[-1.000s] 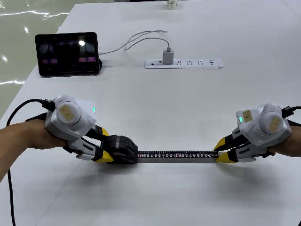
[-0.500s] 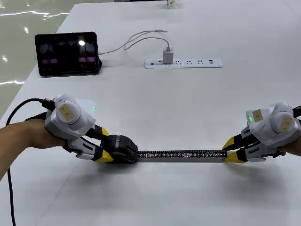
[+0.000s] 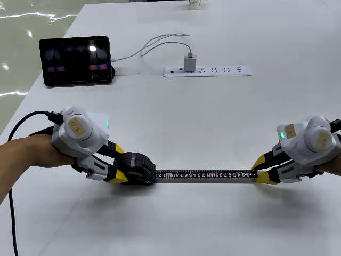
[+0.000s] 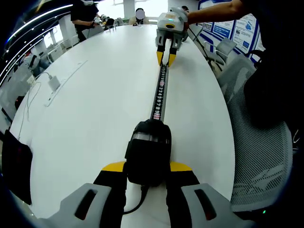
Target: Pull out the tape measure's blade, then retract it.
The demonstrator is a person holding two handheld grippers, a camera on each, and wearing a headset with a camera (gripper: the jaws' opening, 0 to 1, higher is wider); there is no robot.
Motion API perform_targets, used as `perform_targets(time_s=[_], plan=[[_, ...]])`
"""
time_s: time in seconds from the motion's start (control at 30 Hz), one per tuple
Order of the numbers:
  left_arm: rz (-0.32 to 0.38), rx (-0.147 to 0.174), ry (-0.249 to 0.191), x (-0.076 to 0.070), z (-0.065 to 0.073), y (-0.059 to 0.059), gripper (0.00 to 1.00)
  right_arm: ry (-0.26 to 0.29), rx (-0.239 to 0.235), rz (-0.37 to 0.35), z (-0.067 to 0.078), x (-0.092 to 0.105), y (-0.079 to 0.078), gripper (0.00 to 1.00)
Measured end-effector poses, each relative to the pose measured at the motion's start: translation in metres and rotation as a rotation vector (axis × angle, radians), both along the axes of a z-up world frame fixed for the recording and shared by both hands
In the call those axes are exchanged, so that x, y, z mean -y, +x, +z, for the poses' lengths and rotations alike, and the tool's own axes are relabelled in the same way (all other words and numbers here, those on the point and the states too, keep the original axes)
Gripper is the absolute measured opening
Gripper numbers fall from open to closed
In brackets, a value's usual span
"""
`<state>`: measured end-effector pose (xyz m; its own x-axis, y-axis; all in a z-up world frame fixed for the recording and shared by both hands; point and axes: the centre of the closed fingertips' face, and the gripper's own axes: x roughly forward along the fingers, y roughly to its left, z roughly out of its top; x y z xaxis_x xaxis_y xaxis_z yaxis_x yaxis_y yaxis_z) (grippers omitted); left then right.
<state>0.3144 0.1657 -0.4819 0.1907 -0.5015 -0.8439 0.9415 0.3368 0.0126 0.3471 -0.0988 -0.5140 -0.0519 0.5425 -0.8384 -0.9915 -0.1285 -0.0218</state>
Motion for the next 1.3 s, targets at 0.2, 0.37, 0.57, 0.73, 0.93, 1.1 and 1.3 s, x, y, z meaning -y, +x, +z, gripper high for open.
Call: perform_targets(time_s=[0.2,0.37,0.57,0.73,0.93,1.1,1.3], plan=[[-0.003,0.001,0.013,0.0001,0.0001,0.0007,0.26,-0.011,0.002,0.005,-0.0009,0.0012,0.0021,0.1],[-0.009,0.004,0.027,0.0011,-0.0004,0.0017,0.26,-0.033,0.011,0.024,-0.0018,0.0016,0.0032,0.11],[-0.023,0.008,0.048,0.0011,-0.0006,0.0026,0.26,-0.057,0.017,0.031,-0.0029,0.0016,0.0034,0.11],[-0.023,0.013,0.056,0.0003,-0.0017,0.0035,0.26,-0.066,0.019,0.028,-0.003,0.0011,0.0019,0.12],[-0.02,0.024,0.06,-0.0004,-0.002,0.004,0.26,-0.062,0.011,0.012,-0.0024,-0.0029,0.0002,0.16],[0.027,0.021,0.056,-0.002,0.0,0.0049,0.29,-0.06,0.014,0.014,-0.0011,-0.0055,0.0003,0.19],[0.098,0.034,0.049,-0.0068,0.0027,0.0053,0.41,-0.066,0.009,-0.032,0.0015,-0.0023,0.0009,0.26]])
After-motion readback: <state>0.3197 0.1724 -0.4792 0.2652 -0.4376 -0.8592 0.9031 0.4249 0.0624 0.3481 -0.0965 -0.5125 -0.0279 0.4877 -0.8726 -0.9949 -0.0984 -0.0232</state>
